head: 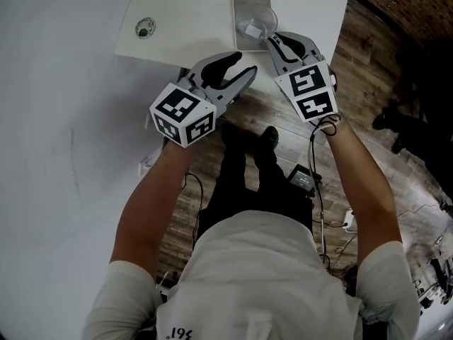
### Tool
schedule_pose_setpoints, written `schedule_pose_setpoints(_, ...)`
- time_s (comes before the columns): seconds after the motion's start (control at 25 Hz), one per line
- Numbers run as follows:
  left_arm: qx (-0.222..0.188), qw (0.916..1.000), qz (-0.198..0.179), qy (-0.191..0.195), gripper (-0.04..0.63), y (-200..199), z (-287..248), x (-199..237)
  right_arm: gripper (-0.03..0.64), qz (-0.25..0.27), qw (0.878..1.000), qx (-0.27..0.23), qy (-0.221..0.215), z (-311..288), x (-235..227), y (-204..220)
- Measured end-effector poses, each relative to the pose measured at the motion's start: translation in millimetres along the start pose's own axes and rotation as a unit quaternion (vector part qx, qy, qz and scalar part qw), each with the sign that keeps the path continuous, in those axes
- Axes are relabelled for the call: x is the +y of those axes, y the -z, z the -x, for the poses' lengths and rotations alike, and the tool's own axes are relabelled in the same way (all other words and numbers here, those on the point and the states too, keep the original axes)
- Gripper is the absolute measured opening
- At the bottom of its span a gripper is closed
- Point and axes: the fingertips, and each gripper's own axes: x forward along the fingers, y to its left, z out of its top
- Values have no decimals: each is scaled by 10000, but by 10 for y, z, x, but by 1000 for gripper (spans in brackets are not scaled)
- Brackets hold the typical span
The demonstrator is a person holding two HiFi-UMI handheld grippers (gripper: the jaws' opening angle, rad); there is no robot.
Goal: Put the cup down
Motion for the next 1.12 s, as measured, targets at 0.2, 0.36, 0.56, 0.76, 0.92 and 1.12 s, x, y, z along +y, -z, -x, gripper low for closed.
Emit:
schedule_pose_setpoints(0.2,-19,10000,-32,-10,170,-14,2,-20,67,-52,9999,89,65,1,-22,52)
schedule_pose_setpoints(0.36,-56,10000,-53,-33,170,-41,14,-25,130,-119,9998,126,107,23,-50,74)
schedule_pose_setpoints(0.56,-88,9999,-64,-30,170,-52,33,-46,130,-110,9997,157,155,85,-39,95)
schedule_pose_setpoints(0.76,-123,9999,-110,-8,170,-74,53,-94,130,-78,9996,155,234,160,-27,80)
schedule_pose_setpoints(0.92,-202,9996,-185,0,170,-174,78,-145,130,-27,9995,-58,324,301,-57,-92)
schedule_pose_setpoints(1.12,-451,9984,-343,-20,170,-434,168,-216,129,-106,9976,-392,561,582,-168,-367)
